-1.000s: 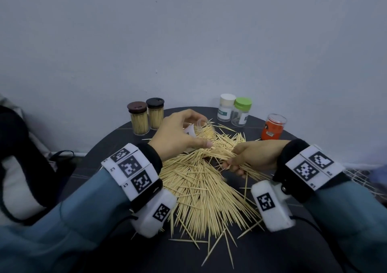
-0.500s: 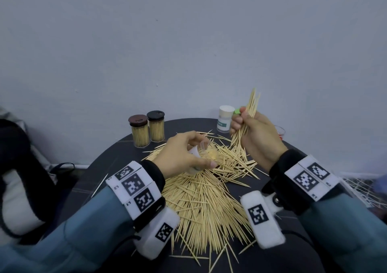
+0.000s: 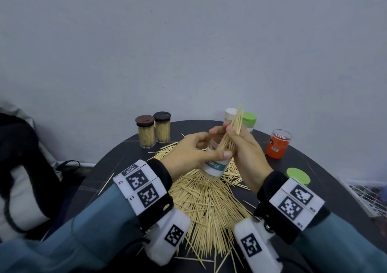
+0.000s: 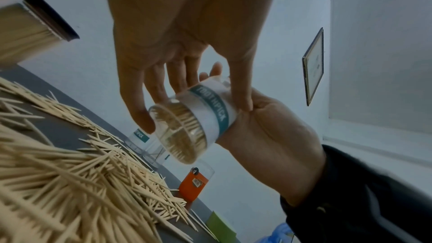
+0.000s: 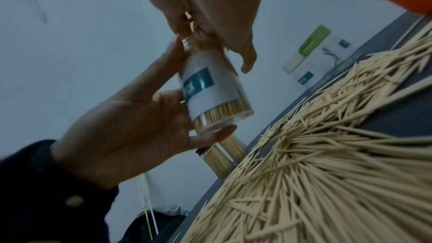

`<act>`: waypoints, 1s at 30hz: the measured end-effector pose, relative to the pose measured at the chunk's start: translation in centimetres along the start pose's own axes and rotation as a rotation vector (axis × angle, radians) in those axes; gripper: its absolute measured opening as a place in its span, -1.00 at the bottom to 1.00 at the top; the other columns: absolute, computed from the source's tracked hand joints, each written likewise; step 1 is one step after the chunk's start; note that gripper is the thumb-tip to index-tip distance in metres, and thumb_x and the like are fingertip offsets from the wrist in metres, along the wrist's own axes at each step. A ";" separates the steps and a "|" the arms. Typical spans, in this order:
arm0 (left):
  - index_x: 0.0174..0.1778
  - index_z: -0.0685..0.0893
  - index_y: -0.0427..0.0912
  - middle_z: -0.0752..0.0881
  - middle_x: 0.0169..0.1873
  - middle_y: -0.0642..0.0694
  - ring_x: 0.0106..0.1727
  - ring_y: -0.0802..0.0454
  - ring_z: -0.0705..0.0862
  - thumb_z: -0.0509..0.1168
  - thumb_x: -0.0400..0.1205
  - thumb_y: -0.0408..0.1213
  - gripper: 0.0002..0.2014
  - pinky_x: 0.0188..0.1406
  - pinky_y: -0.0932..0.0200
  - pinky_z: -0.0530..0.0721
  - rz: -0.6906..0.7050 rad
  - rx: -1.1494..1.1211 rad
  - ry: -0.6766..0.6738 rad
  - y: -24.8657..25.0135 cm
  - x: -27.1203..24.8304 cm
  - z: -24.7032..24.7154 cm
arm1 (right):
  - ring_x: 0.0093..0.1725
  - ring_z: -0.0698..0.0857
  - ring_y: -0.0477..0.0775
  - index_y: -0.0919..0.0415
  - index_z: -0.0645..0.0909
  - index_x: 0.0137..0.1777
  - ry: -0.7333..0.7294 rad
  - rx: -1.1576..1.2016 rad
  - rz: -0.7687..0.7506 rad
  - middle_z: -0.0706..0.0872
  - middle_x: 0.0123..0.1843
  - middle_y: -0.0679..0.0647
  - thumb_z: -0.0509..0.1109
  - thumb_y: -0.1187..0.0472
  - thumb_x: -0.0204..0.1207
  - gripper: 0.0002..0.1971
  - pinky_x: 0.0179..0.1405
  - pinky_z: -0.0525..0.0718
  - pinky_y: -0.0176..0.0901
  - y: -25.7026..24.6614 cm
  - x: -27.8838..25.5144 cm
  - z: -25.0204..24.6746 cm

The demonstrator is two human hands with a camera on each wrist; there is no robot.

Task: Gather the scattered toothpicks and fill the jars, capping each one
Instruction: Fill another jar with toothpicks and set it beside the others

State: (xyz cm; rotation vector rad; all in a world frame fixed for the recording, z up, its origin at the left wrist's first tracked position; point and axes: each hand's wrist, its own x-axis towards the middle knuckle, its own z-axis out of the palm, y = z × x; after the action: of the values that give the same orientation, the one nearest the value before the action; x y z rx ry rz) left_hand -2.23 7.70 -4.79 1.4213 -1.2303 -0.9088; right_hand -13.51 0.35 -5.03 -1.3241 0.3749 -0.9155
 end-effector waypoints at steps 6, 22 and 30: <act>0.27 0.59 -0.08 0.71 0.09 0.00 0.20 0.10 0.66 0.51 0.39 -0.11 -0.48 0.17 0.14 0.62 -0.008 0.021 0.039 -0.1 0.1 0.0 | 0.02 0.70 0.01 0.15 0.52 -0.08 0.029 -0.011 -0.050 0.76 -0.15 0.03 0.06 0.16 0.68 -0.78 0.22 0.61 0.03 -0.3 0.0 0.0; 0.24 0.59 -0.21 0.73 0.12 -0.19 -0.01 0.07 0.73 0.47 0.45 -0.18 -0.54 -0.26 0.35 0.67 -0.052 -0.028 0.032 0.1 0.0 -0.1 | 0.21 0.65 -0.21 0.12 0.59 0.12 -0.013 -0.275 -0.105 0.76 0.13 -0.05 0.00 0.18 0.71 -0.70 0.38 0.50 -0.07 -0.5 -0.1 -0.5; 0.28 0.58 -0.19 0.76 0.10 -0.16 0.07 -0.03 0.75 0.47 0.43 -0.14 -0.49 -0.15 0.12 0.72 -0.069 -0.104 0.127 -0.1 0.2 -0.7 | 0.28 0.54 -0.34 0.09 0.56 0.32 -0.114 -0.393 -0.089 0.64 0.27 -0.11 0.06 0.22 0.70 -0.68 0.14 0.48 -0.65 0.3 0.2 -0.8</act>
State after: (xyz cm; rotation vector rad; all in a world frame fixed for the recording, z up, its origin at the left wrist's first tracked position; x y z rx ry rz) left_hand -1.50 7.62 -4.70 1.4228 -1.0307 -0.9017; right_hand -13.87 -0.37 -5.49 -1.7570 0.4243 -0.8623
